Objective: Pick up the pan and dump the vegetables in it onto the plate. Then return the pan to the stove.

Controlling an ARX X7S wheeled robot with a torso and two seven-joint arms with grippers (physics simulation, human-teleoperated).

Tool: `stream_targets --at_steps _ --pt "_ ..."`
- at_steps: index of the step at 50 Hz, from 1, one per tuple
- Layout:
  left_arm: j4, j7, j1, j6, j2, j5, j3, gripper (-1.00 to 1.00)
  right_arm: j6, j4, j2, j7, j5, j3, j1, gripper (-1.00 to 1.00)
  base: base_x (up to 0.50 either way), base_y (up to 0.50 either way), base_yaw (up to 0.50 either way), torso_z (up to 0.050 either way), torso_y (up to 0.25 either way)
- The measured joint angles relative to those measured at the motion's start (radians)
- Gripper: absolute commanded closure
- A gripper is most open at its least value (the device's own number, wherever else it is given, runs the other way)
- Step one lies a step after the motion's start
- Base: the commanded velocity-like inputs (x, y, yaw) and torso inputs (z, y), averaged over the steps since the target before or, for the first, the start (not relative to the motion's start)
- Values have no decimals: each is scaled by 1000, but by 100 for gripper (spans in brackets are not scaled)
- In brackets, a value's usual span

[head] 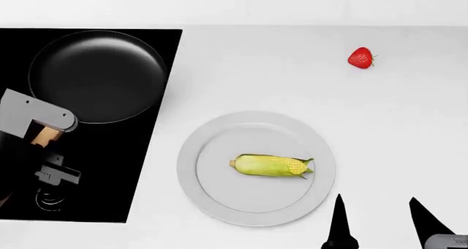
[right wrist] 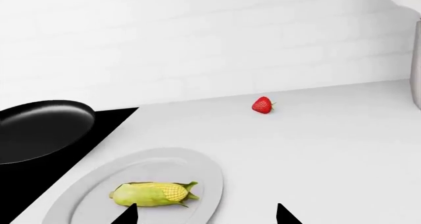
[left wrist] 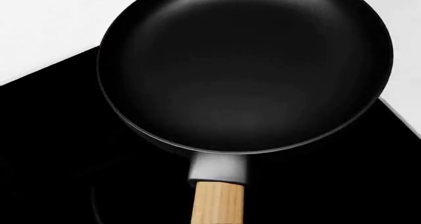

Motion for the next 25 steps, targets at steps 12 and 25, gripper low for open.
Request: stream_targets --at_steps 12,25 --pt "-71 11 -9 43 13 -30 -24 100 -4 1 0 4 3 -2 -5 -100 3 0 -1 0 0" --pt "-26 17 16 24 -1 -6 -49 100 -11 7 -1 5 0 -13 -5 -100 1 1 1 0 0"
